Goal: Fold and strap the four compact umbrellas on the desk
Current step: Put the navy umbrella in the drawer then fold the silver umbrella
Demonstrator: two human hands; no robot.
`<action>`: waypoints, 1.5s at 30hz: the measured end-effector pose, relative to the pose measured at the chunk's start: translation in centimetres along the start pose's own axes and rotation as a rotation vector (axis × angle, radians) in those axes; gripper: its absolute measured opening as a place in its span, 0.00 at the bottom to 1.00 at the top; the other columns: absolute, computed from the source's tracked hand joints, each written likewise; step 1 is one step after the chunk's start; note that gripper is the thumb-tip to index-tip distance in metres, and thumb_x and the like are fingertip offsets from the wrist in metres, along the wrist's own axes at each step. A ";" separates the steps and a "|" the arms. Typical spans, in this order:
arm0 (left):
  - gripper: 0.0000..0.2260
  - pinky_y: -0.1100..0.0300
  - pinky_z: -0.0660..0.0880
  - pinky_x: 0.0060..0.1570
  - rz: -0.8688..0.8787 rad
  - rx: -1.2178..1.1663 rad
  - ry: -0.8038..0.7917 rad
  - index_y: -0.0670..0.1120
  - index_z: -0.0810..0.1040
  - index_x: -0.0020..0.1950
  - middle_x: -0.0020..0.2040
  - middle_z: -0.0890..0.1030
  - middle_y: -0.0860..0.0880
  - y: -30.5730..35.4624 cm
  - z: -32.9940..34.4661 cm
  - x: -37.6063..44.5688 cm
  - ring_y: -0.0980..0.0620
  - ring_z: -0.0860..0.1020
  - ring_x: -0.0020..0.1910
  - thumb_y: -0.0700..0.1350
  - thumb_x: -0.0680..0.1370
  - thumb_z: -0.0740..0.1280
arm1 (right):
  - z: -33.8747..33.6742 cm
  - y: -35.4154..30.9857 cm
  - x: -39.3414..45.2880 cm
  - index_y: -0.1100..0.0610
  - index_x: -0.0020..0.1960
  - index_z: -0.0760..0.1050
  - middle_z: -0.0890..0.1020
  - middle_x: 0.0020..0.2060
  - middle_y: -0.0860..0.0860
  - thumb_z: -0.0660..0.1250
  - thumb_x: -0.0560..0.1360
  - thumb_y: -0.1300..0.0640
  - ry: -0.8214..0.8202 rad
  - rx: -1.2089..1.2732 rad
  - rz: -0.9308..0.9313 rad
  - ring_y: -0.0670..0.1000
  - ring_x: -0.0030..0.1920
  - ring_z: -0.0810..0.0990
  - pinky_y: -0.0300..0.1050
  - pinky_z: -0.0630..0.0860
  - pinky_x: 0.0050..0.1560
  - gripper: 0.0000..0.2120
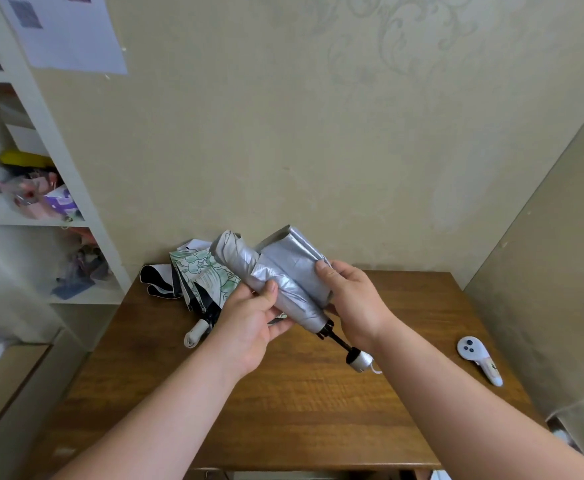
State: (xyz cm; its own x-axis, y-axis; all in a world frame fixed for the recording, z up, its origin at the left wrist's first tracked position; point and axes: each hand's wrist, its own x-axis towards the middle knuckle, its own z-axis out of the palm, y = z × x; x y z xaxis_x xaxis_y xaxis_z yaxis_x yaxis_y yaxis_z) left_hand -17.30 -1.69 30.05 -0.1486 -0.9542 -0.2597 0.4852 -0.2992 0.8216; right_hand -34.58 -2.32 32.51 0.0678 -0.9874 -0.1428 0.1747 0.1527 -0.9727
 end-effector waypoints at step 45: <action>0.16 0.41 0.84 0.47 -0.037 0.043 0.069 0.46 0.76 0.66 0.58 0.87 0.44 0.1 -0.1 -0.5 0.41 0.86 0.55 0.46 0.80 0.71 | 0.1 0.5 0.5 0.48 0.65 0.77 0.87 0.47 0.54 0.70 0.81 0.62 0.065 -0.303 -0.197 0.57 0.45 0.88 0.63 0.85 0.48 0.15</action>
State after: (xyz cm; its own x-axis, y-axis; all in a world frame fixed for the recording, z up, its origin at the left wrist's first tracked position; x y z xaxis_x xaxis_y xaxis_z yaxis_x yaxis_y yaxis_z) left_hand -17.10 -1.26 30.23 -0.1053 -0.9405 -0.3231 0.4424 -0.3352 0.8318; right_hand -34.39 -2.71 31.95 -0.0025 -0.9987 0.0504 -0.1210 -0.0497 -0.9914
